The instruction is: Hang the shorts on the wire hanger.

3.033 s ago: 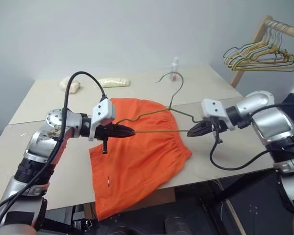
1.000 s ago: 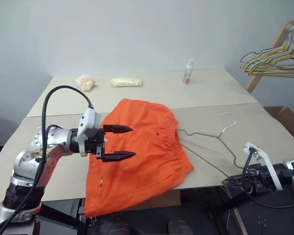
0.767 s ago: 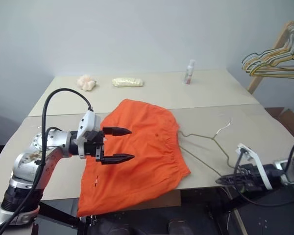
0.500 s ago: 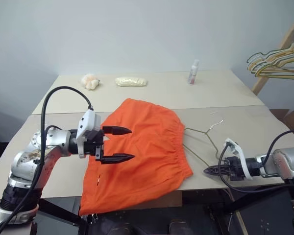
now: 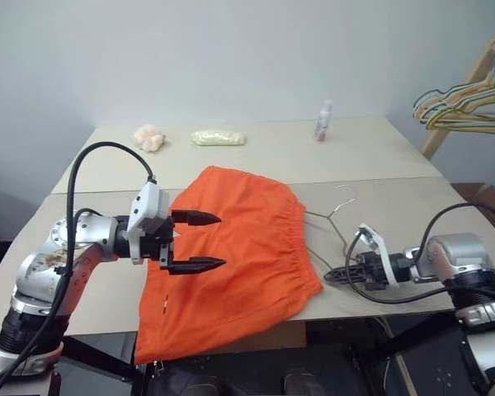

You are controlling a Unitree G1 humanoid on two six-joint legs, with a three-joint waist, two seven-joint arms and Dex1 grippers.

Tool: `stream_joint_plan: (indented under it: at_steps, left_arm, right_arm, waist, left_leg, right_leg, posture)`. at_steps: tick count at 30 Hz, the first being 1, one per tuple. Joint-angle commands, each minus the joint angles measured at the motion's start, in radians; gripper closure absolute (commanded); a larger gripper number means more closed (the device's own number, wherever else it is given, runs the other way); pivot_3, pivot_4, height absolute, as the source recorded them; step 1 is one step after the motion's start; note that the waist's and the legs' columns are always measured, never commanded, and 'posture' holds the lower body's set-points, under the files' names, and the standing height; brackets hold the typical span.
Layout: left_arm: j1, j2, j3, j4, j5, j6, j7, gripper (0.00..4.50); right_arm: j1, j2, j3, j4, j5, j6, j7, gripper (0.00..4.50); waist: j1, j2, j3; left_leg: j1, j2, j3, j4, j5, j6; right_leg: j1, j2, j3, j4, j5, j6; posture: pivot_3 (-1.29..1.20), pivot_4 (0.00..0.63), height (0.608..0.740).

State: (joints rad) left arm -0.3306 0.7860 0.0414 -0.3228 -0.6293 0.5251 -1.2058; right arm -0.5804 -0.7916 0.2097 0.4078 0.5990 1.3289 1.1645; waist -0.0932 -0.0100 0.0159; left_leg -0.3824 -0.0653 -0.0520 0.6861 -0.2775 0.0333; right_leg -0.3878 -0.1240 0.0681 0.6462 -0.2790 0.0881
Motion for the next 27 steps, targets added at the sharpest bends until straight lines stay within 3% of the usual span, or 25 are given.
stream_joint_plan:
  at_steps: [1, 11, 14, 21, 27]
  left_arm:
    - [-0.002, 0.013, 0.024, -0.023, -0.006, -0.017, 0.003, 0.05]
    - [-0.004, 0.013, 0.018, -0.027, -0.005, -0.019, 0.002, 0.05]
    - [-0.005, 0.017, 0.02, -0.023, -0.006, -0.019, -0.003, 0.05]
    - [-0.034, 0.024, 0.013, 0.018, 0.006, -0.029, -0.025, 0.05]
    - [-0.104, 0.09, 0.028, 0.138, 0.055, -0.102, -0.115, 0.05]
  right_arm:
    - [-0.028, -0.014, 0.035, -0.019, 0.008, -0.01, 0.08, 4.5]
    - [-0.156, 0.119, -0.045, 0.21, -0.101, -0.116, -0.072, 4.5]
    - [-0.152, 0.114, -0.097, 0.119, -0.086, -0.121, -0.095, 4.5]
    - [-0.055, 0.059, -0.127, -0.342, -0.143, -0.29, -0.193, 4.5]
    - [-0.089, -0.024, -0.002, -0.544, -0.317, -0.473, -0.226, 4.5]
  waist:
    - [-0.001, 0.0, 0.0]
    - [-0.005, 0.0, 0.0]
    - [-0.001, 0.0, 0.0]
    - [-0.004, 0.0, 0.0]
    - [-0.011, 0.0, 0.0]
  left_leg:
    - [0.0, 0.0, 0.0, 0.0, 0.0, 0.0]
    - [0.001, 0.0, 0.001, 0.0, 0.0, -0.001]
    - [0.0, -0.001, 0.0, 0.0, 0.0, -0.001]
    - [-0.001, -0.001, -0.001, 0.0, 0.0, -0.001]
    - [-0.001, 0.0, 0.0, -0.001, 0.0, -0.001]
  right_leg:
    - [0.0, 0.0, 0.0, 0.0, 0.0, 0.0]
    - [0.0, 0.001, 0.0, 0.001, 0.0, 0.0]
    - [-0.001, 0.0, 0.0, 0.001, 0.0, 0.0]
    - [-0.002, 0.0, -0.001, 0.001, 0.0, 0.0]
    - [-0.003, 0.0, -0.001, 0.001, 0.0, 0.0]
  posture:
    - [-0.05, 0.0, 0.74]
    - [-0.06, 0.0, 0.74]
    - [-0.07, 0.0, 0.74]
    - [-0.11, 0.0, 0.74]
    - [-0.13, 0.0, 0.74]
